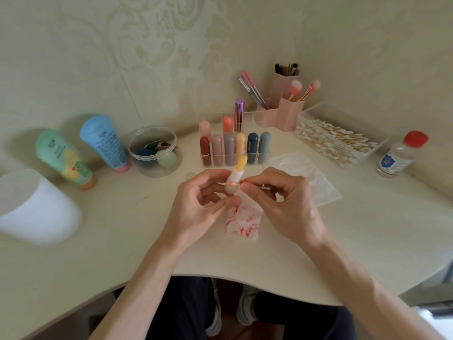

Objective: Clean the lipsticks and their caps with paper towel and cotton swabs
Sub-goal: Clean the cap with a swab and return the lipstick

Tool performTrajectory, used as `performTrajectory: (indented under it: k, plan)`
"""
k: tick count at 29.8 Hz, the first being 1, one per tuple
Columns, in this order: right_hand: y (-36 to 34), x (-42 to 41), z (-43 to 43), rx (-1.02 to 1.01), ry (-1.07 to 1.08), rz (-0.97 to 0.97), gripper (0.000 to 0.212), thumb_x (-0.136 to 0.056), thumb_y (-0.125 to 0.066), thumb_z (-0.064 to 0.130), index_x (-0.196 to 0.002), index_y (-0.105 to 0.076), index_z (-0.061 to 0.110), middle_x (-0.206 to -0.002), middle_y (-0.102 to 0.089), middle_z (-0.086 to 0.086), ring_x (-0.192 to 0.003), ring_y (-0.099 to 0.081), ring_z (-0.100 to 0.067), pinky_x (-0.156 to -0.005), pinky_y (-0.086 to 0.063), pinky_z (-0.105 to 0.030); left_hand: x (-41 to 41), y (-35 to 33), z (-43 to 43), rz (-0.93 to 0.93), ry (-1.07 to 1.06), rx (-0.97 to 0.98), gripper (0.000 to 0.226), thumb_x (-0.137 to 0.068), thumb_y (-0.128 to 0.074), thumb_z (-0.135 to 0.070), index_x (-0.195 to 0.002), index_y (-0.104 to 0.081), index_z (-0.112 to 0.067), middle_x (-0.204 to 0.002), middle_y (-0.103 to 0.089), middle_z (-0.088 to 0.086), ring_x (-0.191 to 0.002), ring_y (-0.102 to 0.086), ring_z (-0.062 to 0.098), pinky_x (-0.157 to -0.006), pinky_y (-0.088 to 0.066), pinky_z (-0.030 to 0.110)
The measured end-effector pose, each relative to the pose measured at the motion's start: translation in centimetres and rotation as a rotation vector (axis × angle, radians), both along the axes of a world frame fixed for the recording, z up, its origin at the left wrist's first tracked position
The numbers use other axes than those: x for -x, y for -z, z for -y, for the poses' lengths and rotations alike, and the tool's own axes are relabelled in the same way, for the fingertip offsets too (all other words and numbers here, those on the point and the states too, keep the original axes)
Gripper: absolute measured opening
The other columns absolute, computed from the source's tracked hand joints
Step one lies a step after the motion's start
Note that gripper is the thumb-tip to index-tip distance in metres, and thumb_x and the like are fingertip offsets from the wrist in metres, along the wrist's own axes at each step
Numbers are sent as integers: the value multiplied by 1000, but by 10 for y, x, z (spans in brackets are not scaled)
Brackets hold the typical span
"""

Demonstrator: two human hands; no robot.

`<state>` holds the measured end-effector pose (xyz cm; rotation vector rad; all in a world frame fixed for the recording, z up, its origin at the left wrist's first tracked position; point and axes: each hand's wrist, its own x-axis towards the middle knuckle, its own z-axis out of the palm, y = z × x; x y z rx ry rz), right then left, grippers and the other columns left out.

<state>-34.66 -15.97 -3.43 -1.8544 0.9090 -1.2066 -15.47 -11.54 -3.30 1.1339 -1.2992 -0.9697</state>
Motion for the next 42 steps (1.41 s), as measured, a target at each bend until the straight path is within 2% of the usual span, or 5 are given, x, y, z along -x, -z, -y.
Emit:
performTrajectory:
  k: [8, 19, 25, 35, 42]
  plan:
    - [1, -1, -1, -12, -17, -12, 12, -92, -77, 23, -100, -84, 16, -78, -70, 5, -65, -51, -19, -63, -39, -21, -1, 3, 2, 34, -4, 27, 31, -85, -77, -8, -116, -74, -10, -111, -74, 2, -82, -71, 11, -71, -51, 17]
    - [1, 0, -1, -12, 9, -16, 7, -92, -79, 18, -97, -84, 16, -77, -68, 6, -66, -53, -12, -64, -40, -20, 1, 1, 1, -103, -59, -6, 23, -83, -78, -8, -105, -73, -9, -94, -79, 9, -77, -77, 23, -71, -59, 25]
    - [1, -1, -1, -2, -7, -28, 8, -93, -78, 18, -97, -84, 15, -78, -70, 5, -66, -53, -15, -63, -41, -21, -1, 3, 1, -2, -8, -6, 42, -71, -87, -17, -111, -73, -16, -101, -79, 1, -92, -76, 23, -82, -61, 28]
    - [1, 0, -1, 9, -18, -30, 9, -93, -78, 18, -99, -84, 16, -79, -69, 6, -65, -52, -14, -63, -40, -20, -2, 5, 3, 50, 15, 6, 33, -92, -71, -11, -124, -73, -8, -106, -74, 6, -76, -69, 14, -72, -56, 31]
    - [1, 1, 1, 9, 8, -12, 8, -93, -78, 17, -97, -83, 13, -78, -69, 5, -67, -55, -17, -65, -40, -18, 1, -2, 0, -108, -43, -38, 27, -80, -78, -12, -106, -73, -9, -96, -81, 5, -81, -79, 24, -74, -61, 25]
